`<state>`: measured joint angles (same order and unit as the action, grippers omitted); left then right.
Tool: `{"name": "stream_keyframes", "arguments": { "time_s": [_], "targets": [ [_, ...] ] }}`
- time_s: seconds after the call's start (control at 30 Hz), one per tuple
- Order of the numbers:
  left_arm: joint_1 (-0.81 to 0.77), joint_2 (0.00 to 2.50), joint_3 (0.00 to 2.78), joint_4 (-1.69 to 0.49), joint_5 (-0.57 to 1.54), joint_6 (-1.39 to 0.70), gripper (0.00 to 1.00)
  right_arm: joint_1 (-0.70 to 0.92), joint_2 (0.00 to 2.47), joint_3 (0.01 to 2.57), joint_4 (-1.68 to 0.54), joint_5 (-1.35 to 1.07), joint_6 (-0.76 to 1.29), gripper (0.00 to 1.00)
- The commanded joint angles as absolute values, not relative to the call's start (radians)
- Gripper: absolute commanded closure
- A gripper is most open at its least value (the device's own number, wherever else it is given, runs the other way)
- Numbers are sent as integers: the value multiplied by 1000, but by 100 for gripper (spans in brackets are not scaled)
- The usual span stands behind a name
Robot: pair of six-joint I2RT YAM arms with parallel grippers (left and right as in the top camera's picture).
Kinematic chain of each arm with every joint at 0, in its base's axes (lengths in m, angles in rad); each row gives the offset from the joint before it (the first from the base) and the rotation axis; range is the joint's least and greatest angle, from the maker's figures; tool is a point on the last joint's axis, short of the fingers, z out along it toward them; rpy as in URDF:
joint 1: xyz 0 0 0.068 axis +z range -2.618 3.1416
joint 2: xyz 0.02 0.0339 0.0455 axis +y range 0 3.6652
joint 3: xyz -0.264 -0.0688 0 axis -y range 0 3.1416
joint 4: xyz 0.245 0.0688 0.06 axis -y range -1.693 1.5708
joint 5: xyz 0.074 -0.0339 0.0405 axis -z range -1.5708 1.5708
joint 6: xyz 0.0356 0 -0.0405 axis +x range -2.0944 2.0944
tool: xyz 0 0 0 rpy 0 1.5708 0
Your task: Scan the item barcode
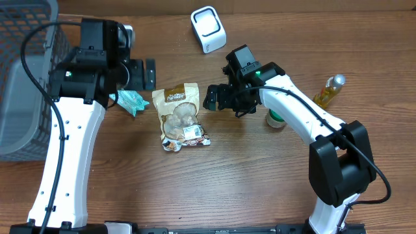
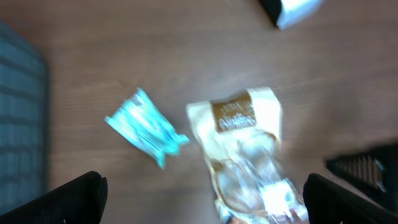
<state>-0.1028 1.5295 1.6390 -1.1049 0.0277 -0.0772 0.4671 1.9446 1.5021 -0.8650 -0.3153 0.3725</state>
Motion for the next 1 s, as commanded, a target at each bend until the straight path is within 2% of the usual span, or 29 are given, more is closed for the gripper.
{"name": "stream_keyframes", "arguments": {
  "time_s": [0.0,0.03,0.1,0.13,0.17,0.23,0.27,0.3,0.37,0.4,0.57,0.97],
  "targets": [
    [-101,1550,1629,-1140,126,-136,1,471,1926,1499,-844,-385,289,3],
    [-101,1554,1610,-1144,117,-179,0,471,1926,1499,-834,-405,275,6],
    [-101,1560,1565,-1134,96,-245,0,471,1926,1499,-813,-422,271,24],
    [-101,1564,1539,-1121,95,-265,1,472,1926,1499,-799,-422,272,41],
    [-101,1568,1517,-1105,100,-270,1,472,1926,1498,-788,-421,272,63],
    [-101,1578,1488,-1085,120,-270,1,477,1927,1498,-767,-421,272,90],
    [-101,1584,1483,-1085,125,-270,1,478,1928,1498,-757,-421,272,96],
    [-101,1591,1481,-1087,122,-266,0,482,1929,1498,-745,-421,272,96],
    [-101,1601,1481,-1076,92,-260,72,490,1934,1498,-714,-421,272,96],
    [-101,1607,1481,-1076,82,-281,96,495,1938,1498,-693,-421,272,96],
    [-111,1650,1455,-1098,81,-433,96,530,1960,1498,-609,-420,273,96],
    [-132,1757,1369,-1077,86,-435,95,610,2131,1498,-365,-402,313,96]
  ]
}}
